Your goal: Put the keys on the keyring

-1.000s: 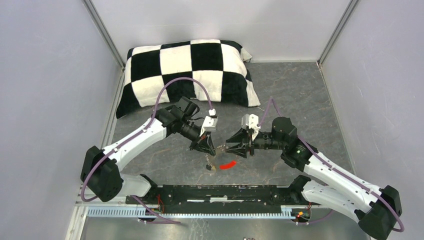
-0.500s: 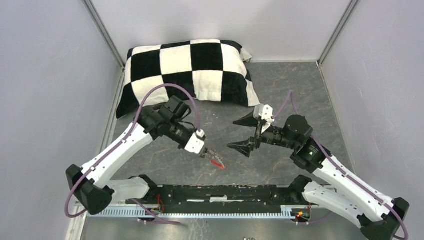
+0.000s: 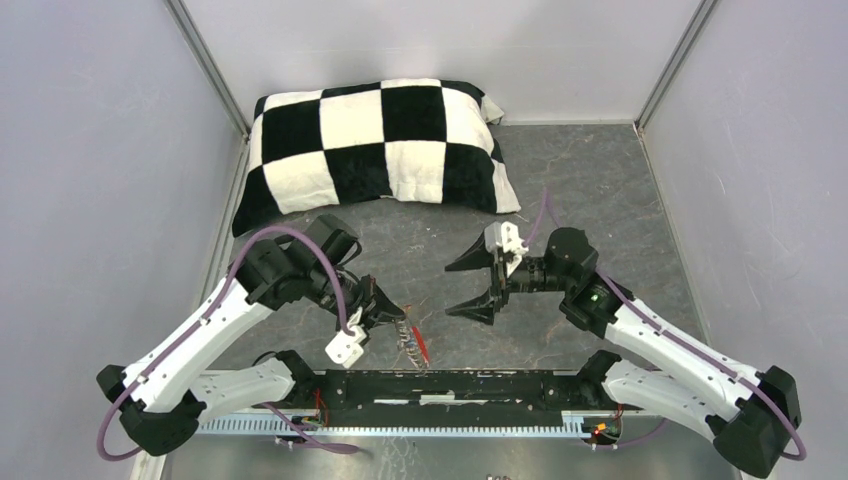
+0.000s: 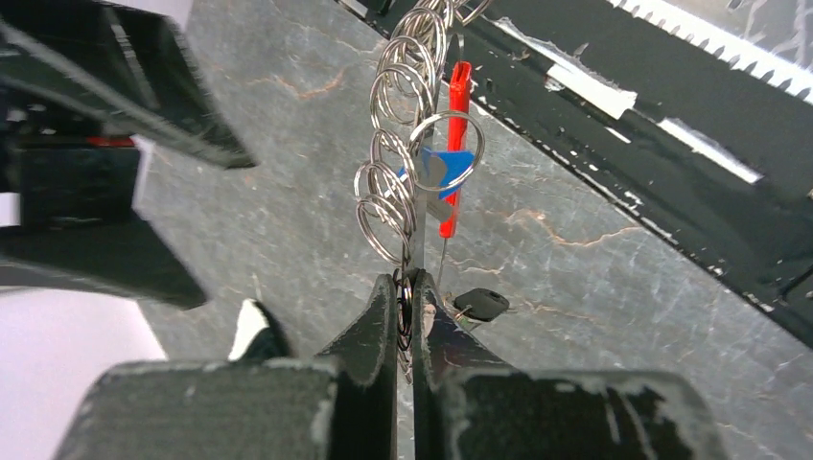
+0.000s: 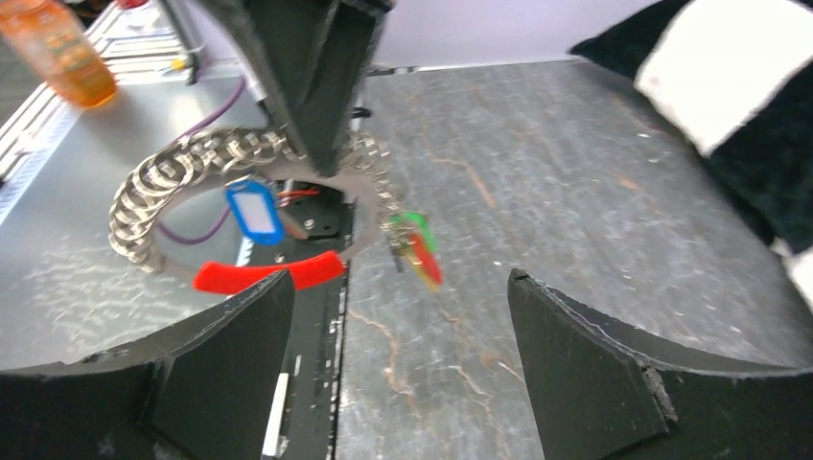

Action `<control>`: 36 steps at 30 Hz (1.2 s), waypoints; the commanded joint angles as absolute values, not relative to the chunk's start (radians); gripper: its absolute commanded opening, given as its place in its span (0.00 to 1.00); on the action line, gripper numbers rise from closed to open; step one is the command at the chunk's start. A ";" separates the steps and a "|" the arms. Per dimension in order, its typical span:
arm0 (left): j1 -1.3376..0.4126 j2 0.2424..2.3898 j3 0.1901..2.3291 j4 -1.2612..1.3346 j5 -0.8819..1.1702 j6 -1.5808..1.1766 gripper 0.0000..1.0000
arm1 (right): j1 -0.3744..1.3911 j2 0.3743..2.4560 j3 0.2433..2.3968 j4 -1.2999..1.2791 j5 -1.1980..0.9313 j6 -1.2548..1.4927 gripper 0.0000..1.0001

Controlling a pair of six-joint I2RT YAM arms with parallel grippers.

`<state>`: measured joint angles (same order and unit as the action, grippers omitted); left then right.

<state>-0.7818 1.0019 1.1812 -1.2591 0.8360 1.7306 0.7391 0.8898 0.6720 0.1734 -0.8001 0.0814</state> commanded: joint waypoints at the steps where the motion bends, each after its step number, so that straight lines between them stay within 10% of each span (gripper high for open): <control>1: -0.788 0.976 1.188 -1.262 0.851 1.919 0.02 | 0.830 0.898 0.651 0.275 -0.854 0.013 0.88; 36: -0.808 0.988 1.243 -1.210 0.913 1.778 0.02 | 1.038 1.127 0.532 0.770 -0.817 0.210 0.57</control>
